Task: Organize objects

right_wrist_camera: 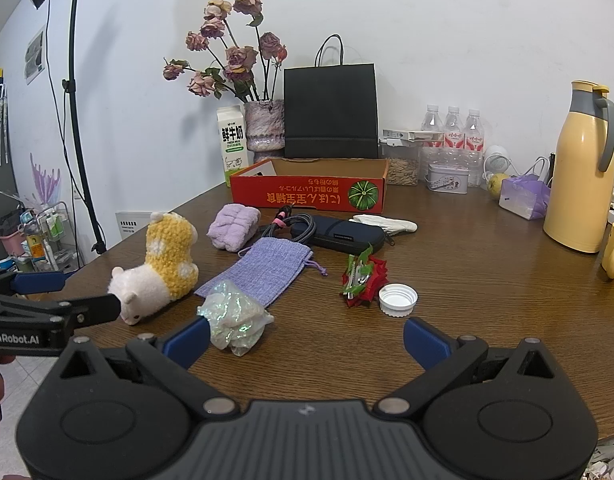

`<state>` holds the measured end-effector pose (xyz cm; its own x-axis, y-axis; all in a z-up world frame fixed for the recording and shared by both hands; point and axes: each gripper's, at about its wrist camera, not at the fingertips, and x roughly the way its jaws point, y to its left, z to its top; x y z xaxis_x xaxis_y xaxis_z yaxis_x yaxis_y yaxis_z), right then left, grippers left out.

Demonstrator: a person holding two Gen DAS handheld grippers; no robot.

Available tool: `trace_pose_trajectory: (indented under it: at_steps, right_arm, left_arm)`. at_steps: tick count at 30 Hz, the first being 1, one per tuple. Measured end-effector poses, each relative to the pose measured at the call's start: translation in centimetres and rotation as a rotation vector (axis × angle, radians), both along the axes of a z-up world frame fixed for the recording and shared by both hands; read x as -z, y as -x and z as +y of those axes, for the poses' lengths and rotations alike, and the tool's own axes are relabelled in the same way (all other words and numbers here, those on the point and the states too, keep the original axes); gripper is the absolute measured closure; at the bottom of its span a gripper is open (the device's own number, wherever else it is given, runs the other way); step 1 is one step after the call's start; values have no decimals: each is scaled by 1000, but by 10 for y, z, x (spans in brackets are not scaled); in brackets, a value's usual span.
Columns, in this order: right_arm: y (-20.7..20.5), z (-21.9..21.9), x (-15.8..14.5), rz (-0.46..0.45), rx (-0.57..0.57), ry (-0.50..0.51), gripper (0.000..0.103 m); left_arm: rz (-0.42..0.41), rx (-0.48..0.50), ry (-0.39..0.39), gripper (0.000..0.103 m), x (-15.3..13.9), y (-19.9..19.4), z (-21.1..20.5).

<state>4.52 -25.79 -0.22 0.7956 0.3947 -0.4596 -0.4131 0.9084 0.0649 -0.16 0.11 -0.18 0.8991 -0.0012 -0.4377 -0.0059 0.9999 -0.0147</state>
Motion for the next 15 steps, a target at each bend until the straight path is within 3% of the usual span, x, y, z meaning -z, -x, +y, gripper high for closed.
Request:
trace_pose_trajectory:
  at_steps: [15]
  right_arm:
    - [1,1,1,-2,-2,2,0]
  left_arm:
    - [2,9,-1,0,2,-1,-1]
